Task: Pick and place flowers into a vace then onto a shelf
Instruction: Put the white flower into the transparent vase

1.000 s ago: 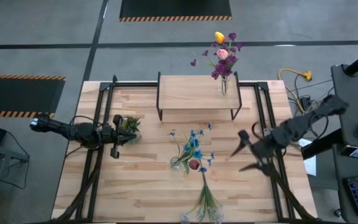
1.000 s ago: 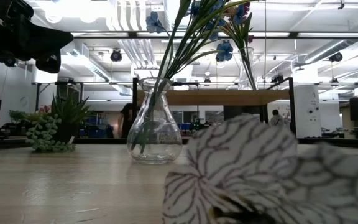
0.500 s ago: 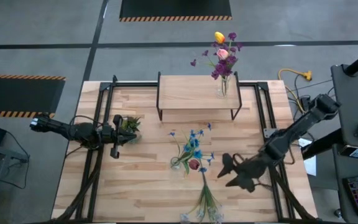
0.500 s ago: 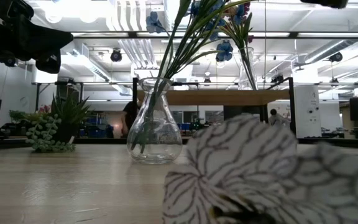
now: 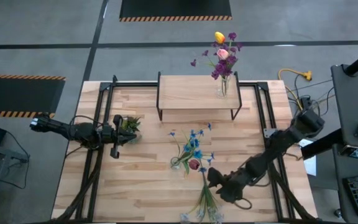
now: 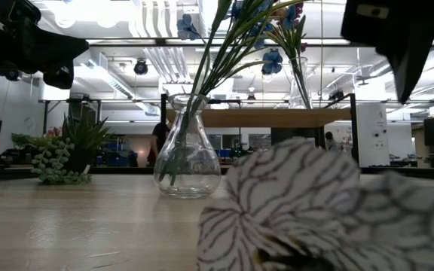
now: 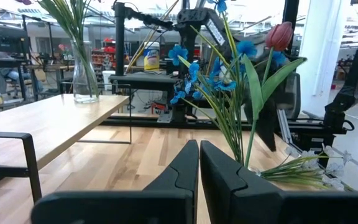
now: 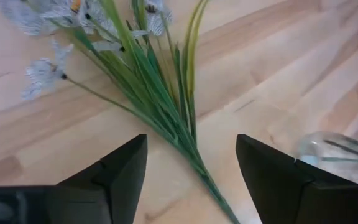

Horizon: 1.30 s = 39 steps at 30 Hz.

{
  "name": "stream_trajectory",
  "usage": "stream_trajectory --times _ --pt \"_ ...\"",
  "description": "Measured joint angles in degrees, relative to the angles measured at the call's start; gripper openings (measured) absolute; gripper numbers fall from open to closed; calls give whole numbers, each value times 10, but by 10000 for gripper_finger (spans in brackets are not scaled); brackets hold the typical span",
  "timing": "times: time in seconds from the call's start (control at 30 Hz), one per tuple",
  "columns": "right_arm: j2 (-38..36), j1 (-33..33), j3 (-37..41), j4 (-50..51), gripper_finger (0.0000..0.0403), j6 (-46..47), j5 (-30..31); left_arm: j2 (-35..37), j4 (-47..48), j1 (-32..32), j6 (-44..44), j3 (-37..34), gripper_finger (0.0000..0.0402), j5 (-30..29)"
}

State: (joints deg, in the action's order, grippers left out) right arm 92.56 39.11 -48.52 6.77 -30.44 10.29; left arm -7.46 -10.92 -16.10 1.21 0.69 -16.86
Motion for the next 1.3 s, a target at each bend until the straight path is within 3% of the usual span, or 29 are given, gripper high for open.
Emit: stream_trajectory --times 0.2,0.77,0.97,1.2,1.3 --pt "70 0 -49 9 239 -2 2 0 0 0 0 0 0 0" --pt "199 -22 -197 156 210 -79 -9 -1 0 0 0 0 0 1" --pt "223 -27 -233 209 151 -68 -28 -1 4 0 0 0 0 1" --pt "214 -29 -252 217 24 1 -23 -1 5 0 0 0 0 0" --pt "187 -30 -252 214 15 25 2 -1 5 0 0 0 0 0"
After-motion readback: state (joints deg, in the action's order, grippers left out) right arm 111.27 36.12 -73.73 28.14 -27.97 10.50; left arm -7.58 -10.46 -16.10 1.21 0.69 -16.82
